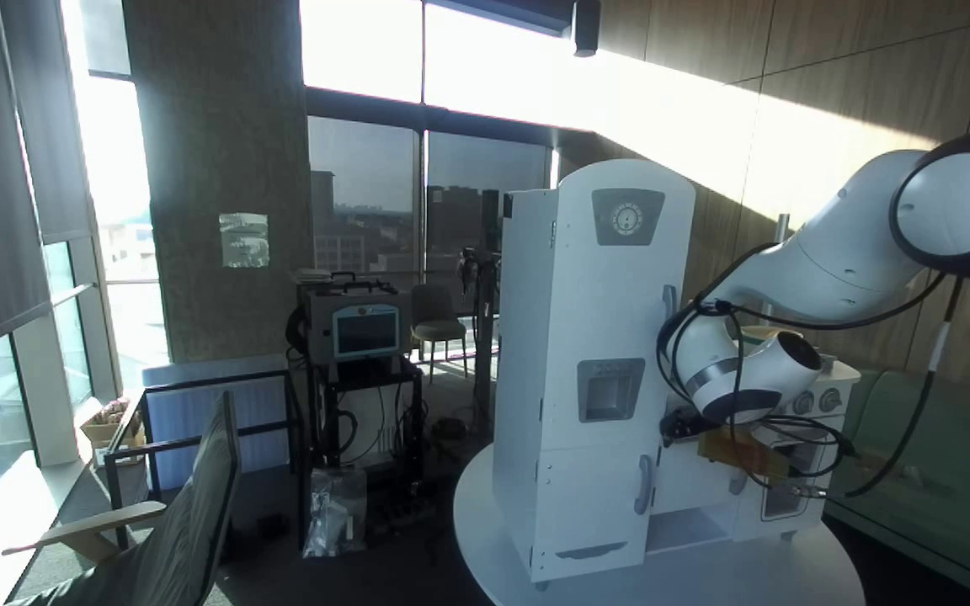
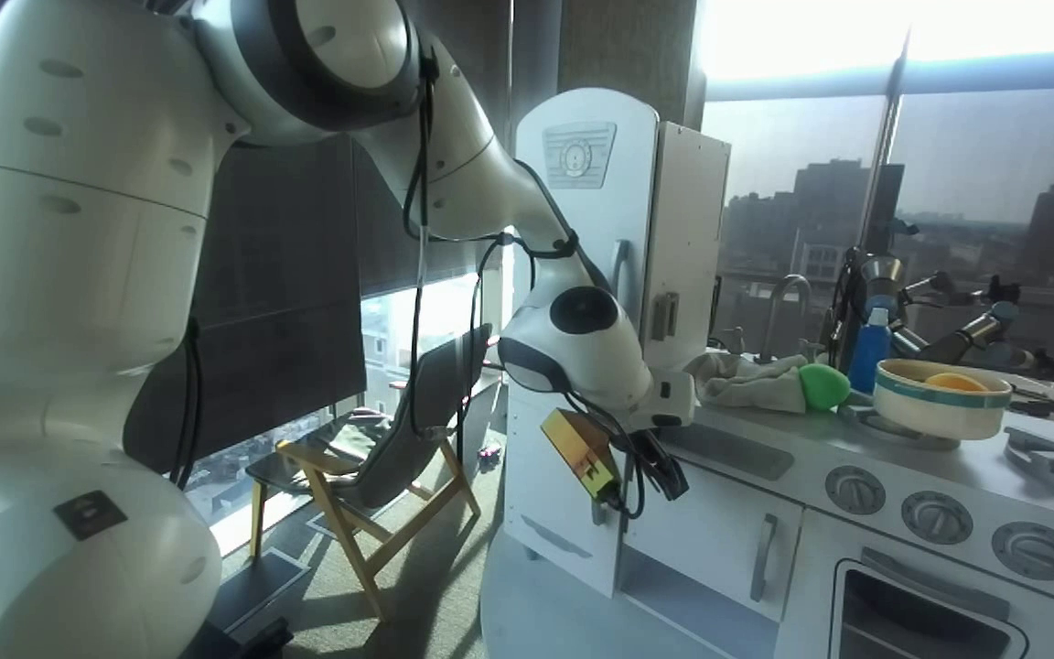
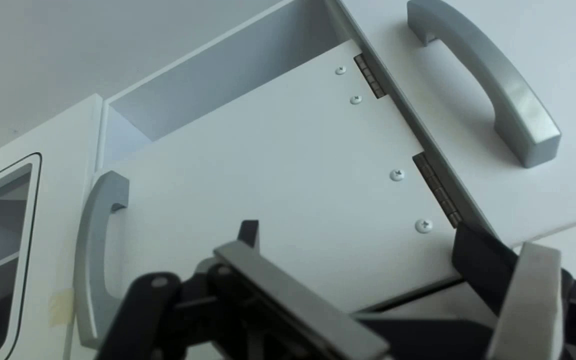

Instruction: Close the cabinet door on the left and open the cabinet door on the lower right

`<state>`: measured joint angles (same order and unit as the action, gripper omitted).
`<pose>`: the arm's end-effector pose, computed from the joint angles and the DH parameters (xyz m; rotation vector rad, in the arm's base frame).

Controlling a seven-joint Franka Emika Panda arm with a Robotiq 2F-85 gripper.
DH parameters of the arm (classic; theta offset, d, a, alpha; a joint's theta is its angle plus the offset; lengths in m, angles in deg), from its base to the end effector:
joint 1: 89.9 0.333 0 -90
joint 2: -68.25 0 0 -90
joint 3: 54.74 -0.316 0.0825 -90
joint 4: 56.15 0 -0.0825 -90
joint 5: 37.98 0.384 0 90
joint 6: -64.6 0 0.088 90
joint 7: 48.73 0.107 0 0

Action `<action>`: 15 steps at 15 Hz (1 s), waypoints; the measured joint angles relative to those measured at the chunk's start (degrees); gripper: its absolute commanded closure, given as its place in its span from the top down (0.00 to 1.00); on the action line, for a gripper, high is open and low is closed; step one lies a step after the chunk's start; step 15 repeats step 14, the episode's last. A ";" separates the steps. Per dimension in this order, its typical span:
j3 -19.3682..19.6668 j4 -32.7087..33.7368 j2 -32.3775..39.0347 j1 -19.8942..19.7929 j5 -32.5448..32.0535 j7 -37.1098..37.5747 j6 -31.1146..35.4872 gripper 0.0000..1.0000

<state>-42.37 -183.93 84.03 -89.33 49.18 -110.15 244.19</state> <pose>0.4995 -0.1925 0.2791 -2.8084 0.9082 -0.9824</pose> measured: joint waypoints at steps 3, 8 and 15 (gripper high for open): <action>0.02 0.17 0.03 -0.02 0.87 -0.02 0.01 1.00; 0.03 0.22 0.03 -0.02 1.53 -0.02 -0.21 1.00; 0.04 0.18 0.04 -0.02 1.53 -0.08 -0.13 1.00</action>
